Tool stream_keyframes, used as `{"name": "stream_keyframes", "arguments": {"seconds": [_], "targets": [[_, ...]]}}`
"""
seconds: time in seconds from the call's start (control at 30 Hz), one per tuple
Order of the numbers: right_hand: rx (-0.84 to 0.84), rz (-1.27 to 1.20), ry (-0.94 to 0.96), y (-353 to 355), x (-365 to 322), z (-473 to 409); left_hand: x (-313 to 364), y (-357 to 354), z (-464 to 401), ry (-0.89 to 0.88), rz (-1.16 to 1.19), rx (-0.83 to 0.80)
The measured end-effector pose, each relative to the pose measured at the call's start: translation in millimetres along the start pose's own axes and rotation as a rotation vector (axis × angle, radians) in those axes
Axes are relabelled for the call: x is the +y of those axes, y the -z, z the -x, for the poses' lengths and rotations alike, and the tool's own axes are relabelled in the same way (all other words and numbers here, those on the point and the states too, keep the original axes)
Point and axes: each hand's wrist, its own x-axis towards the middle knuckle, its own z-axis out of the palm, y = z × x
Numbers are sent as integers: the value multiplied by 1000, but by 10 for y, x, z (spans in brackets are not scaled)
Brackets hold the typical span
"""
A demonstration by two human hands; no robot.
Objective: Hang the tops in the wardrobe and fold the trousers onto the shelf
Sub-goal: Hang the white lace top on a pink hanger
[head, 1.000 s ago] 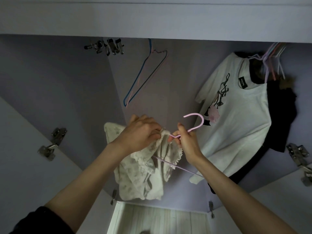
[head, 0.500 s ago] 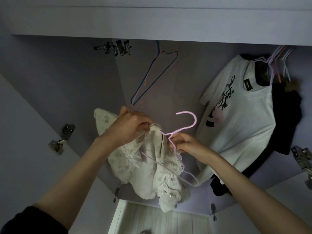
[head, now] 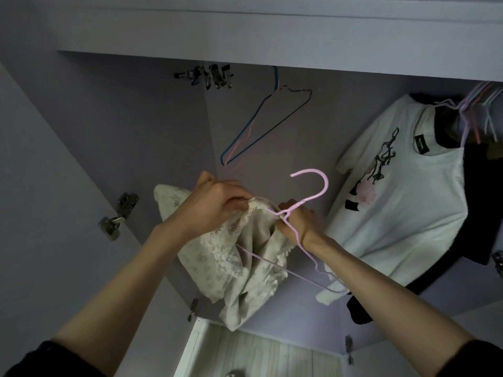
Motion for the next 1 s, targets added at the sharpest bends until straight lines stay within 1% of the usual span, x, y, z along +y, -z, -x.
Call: {"name": "stream_keyframes", "arguments": {"seconds": [0.1, 0.2, 0.27, 0.33, 0.4, 0.5, 0.57, 0.7, 0.8, 0.9, 1.0], "targets": [[108, -64, -19, 71, -21, 0, -13, 38, 10, 46, 33, 29], [207, -69, 37, 105, -157, -44, -32, 108, 20, 92, 95, 93], [284, -3, 76, 132, -230, -94, -47, 158, 20, 98, 107, 124], [294, 165, 80, 171, -206, -149, -52, 194, 17, 108, 113, 138], [307, 279, 29, 209, -109, -230, -51, 214, 29, 121, 113, 143], [392, 201, -88, 363, 41, -333, -72, 243, 72, 147, 99, 172], [373, 163, -82, 520, 151, -391, -134, 282, 102, 187, 40, 204], [321, 278, -9, 759, 315, -431, -254, 319, 126, 275, -139, 245], [279, 348, -18, 819, 357, -414, -285, 272, 106, 323, -273, 301], [210, 376, 4, 823, 351, -375, -281, 212, 72, 389, -322, 346], [128, 363, 27, 834, 353, -328, -263, 156, 28, 444, -338, 354]]}}
